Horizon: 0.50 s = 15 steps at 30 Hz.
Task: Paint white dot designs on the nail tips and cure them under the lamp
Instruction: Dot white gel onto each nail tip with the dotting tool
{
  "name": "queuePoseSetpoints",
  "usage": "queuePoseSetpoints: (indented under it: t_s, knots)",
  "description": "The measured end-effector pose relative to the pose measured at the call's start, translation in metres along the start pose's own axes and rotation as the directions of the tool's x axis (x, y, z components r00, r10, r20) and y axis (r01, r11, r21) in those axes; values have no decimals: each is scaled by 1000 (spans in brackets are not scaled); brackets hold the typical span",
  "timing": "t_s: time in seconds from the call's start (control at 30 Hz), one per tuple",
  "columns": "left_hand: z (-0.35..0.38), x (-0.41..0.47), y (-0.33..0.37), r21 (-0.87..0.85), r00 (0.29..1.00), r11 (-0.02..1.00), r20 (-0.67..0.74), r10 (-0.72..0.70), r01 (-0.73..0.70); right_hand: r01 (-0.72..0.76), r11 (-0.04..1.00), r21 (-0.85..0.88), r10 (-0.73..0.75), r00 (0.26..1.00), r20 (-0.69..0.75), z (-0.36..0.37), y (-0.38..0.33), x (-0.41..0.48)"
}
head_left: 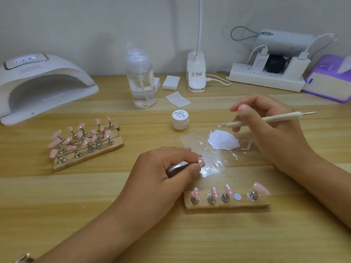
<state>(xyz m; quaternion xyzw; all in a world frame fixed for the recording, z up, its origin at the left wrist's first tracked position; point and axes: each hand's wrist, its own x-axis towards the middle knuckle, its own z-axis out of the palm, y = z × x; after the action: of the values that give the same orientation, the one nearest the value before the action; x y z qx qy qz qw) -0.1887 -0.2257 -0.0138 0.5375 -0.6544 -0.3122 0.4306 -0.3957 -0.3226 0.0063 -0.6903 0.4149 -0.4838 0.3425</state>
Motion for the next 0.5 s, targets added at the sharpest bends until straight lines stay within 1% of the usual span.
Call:
queuePoseSetpoints:
  t_s: [0.07, 0.13, 0.2, 0.3, 0.4, 0.5]
  knots:
    - [0, 0, 1, -49, 999, 998, -21, 29, -30, 35, 999, 28, -35, 999, -7, 1, -12, 1]
    - [1, 0, 3, -70, 996, 995, -56, 71, -75, 47, 988, 145, -54, 997, 47, 4, -29, 0]
    - [2, -1, 5, -95, 990, 990, -96, 100, -109, 63, 974, 217, -88, 990, 111, 8, -42, -5]
    - [1, -2, 10, -98, 979, 982, -140, 147, -161, 93, 968, 233, -120, 987, 104, 15, -51, -16]
    - [1, -3, 14, -68, 966, 975, -169, 197, -210, 92, 955, 281, -121, 989, 89, 20, -57, -26]
    - [0, -4, 17, -65, 959, 970, -180, 219, -233, 101, 946, 309, -139, 985, 103, 25, -62, -32]
